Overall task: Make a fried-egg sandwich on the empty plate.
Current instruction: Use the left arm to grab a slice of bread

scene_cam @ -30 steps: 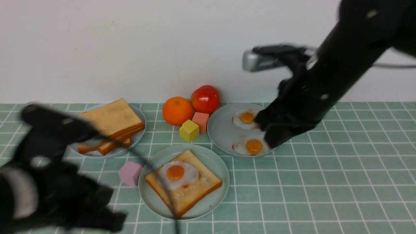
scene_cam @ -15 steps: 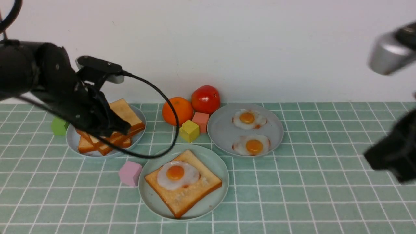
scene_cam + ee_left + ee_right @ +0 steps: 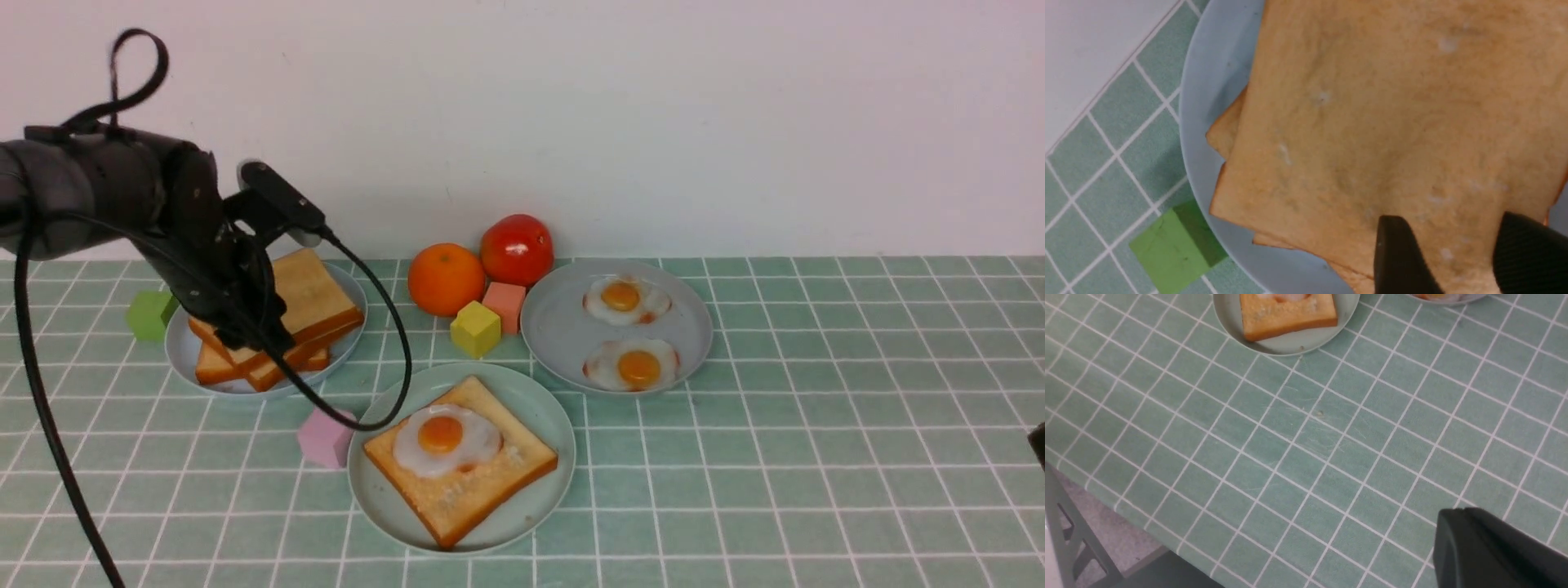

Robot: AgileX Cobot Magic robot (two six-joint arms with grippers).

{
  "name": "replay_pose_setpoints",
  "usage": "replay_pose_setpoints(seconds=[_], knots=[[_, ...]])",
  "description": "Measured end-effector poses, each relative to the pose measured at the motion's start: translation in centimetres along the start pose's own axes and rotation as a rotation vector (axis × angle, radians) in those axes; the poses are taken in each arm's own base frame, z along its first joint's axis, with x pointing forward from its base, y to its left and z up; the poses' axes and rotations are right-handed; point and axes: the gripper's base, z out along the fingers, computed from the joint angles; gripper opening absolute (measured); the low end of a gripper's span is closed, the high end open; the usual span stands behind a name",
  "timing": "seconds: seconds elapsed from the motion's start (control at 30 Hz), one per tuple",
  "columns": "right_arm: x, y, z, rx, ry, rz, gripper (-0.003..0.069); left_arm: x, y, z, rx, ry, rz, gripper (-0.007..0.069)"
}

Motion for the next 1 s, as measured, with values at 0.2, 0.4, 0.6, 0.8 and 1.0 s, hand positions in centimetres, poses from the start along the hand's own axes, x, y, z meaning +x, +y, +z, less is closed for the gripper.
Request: replay_pose_setpoints(seconds=[0.2, 0.4, 0.6, 0.8, 1.0], knots=[[0.0, 0.0, 0.0, -0.005, -0.001, 0.004, 0.002, -0.1, 0.0, 0.4, 0.0, 0.004, 0.006, 0.0358], [-0.1, 0.0, 0.0, -0.005, -0.013, 0.005, 0.0023, -0.4, 0.4, -1.0, -0.02, -0.024, 0.003, 0.0359], [-0.2, 0.0, 0.0, -0.005, -0.017, 0.005, 0.0023, -0.7, 0.8, -4.7, -0.015, -0.059, -0.043, 0.036], [-0.3, 0.0, 0.0, -0.005, -0.033, 0.0, 0.0025, 0.2, -0.1, -4.8, 0.057, -0.006, -0.013, 0.036], [-0.3, 0.0, 0.0, -0.005, -0.037, 0.0, 0.0032, 0.1, -0.4, -2.6, 0.046, -0.026, 0.065, 0.036]])
